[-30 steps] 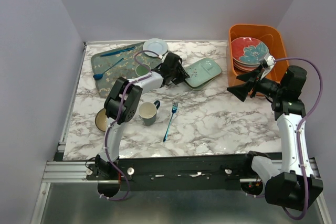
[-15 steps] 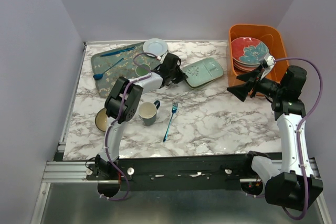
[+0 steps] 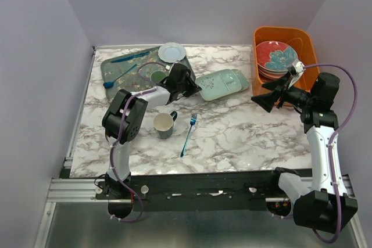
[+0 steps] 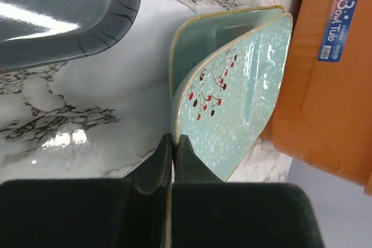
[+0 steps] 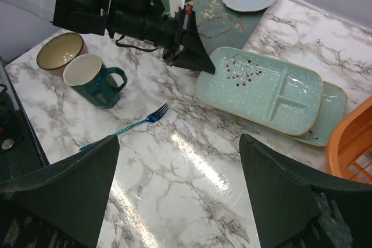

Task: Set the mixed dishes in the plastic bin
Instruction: Pick up the plate at the center of the board.

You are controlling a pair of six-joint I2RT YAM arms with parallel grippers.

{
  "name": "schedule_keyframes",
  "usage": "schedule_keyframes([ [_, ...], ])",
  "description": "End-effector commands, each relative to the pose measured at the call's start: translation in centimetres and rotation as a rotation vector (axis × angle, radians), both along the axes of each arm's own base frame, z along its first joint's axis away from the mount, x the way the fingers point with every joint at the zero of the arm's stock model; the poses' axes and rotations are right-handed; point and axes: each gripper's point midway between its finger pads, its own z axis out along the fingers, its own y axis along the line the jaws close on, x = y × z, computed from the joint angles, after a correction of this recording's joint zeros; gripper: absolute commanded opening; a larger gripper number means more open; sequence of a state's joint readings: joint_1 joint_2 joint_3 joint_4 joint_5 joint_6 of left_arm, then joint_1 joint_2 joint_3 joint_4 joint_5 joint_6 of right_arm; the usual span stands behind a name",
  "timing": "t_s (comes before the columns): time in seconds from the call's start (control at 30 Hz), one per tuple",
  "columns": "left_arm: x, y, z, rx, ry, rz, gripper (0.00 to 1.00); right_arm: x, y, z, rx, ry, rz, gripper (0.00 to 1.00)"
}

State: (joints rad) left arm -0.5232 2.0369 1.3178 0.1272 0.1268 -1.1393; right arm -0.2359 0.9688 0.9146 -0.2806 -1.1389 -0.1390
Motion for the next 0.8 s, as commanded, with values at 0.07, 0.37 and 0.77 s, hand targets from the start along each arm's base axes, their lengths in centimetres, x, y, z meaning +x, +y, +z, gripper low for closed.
schedule_keyframes([
  [0.07,-0.6,-0.4,9.9,-0.166,-0.22,-0.068,0.0,0.3,-0.3,-0.5,-0.004,0.005,-0.015,0.92],
  [0.37,-4.2,1.1,12.4,-0.199,-0.266,-0.103,0.0,0.4,-0.3,-0.9,-0.007,0.008,-0.015,0.92],
  [0.77,-10.6,3.8,15.9,-0.257,-0.364,-0.151,0.0,0.6,-0.5,-1.1,-0.008,0.018,-0.027,0.92],
])
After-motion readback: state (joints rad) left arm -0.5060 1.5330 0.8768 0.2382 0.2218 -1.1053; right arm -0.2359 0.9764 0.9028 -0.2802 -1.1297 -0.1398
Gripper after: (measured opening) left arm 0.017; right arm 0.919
